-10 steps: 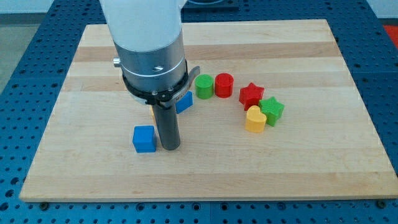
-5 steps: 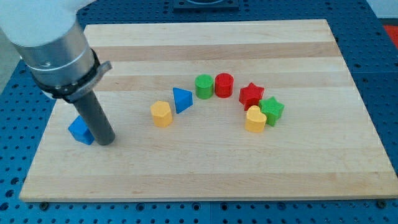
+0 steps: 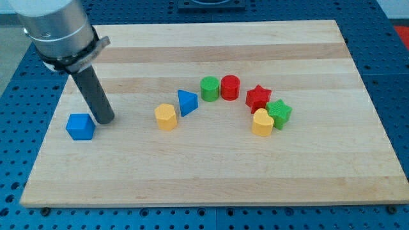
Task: Push the blue cube towards left and up a bit
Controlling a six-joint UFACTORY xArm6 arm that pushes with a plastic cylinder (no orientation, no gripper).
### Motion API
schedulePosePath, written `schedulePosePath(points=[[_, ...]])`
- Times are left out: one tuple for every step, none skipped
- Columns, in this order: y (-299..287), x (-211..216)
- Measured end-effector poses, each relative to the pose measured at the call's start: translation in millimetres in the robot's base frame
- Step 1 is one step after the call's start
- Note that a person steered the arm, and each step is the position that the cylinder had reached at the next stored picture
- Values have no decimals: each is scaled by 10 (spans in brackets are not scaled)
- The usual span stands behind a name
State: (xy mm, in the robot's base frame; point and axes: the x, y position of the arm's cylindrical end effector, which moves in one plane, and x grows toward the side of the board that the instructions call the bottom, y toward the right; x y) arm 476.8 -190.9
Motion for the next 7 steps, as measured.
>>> schedulePosePath(points=[[116,285],[-76,493],[-471,538],[-660,334],[-661,82],[-663,59],[-488,235]])
